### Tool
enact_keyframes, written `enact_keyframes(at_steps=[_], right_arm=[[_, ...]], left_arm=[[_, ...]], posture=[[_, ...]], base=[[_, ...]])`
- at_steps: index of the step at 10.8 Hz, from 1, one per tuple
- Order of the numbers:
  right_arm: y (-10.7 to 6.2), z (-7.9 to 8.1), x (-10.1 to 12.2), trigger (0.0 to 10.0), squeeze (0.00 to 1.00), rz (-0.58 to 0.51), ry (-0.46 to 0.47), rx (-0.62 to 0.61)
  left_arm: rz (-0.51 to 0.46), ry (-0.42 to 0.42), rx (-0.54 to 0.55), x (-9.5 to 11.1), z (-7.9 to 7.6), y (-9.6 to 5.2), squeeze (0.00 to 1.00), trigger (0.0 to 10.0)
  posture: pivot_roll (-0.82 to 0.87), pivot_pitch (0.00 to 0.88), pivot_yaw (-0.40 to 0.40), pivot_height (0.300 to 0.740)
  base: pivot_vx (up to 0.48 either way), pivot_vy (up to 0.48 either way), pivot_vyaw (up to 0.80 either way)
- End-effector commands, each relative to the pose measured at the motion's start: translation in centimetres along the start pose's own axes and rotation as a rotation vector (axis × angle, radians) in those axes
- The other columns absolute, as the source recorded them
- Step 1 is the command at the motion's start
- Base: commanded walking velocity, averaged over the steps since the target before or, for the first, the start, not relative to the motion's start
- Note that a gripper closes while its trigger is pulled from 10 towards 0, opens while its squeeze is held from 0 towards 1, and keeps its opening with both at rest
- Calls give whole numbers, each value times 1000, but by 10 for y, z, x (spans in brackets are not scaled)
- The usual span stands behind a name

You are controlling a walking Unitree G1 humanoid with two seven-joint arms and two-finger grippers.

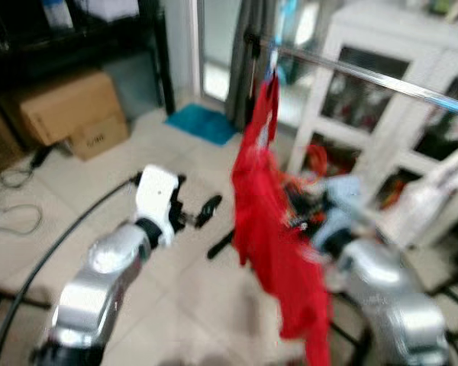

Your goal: Hang hanger

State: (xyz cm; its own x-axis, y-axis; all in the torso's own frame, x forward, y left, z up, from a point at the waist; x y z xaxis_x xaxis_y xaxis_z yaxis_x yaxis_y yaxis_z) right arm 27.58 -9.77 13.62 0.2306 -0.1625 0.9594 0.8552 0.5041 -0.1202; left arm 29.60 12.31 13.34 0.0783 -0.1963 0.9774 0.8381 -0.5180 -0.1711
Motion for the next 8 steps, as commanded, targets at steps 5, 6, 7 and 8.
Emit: enact_keyframes(at_steps=[5, 6, 7, 8], right_arm=[[1, 32, 28, 0, 0, -108, -113, 203], [1, 33, 28, 0, 0, -108, -118, 209], [0, 30, 26, 0, 0, -105, -124, 195], [1, 28, 26, 0, 0, -105, -127, 182]], left_arm=[[-51, -98, -107, 16, -14, 30, 0, 7608], [-57, -93, -109, 17, -14, 32, 0, 118], [-58, -90, -97, 17, -12, 34, 0, 0], [-47, -92, -71, 15, -9, 34, 0, 0]], posture=[[-23, 4, -16, 740], [-24, 6, -12, 740], [-24, 6, -10, 740], [-24, 8, -9, 740]], base=[[0, 0, 0], [0, 0, 0], [0, 0, 0], [0, 0, 0]])
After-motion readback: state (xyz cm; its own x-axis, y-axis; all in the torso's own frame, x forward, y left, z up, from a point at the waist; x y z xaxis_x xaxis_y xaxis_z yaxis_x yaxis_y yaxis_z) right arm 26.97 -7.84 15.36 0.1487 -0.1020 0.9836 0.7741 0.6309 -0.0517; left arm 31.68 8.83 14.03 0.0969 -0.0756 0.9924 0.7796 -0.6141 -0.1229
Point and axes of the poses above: a point about 5 cm out from each wrist's last joint towards the gripper, its own y axis pointing out of the wrist towards the gripper, its own x axis along the axis of the wrist's last joint, z = x × y, the point moved 3 cm from there along y, pointing out of the wrist towards the gripper, and after that the axes turned 6 degrees about y, right-handed, at the moved point
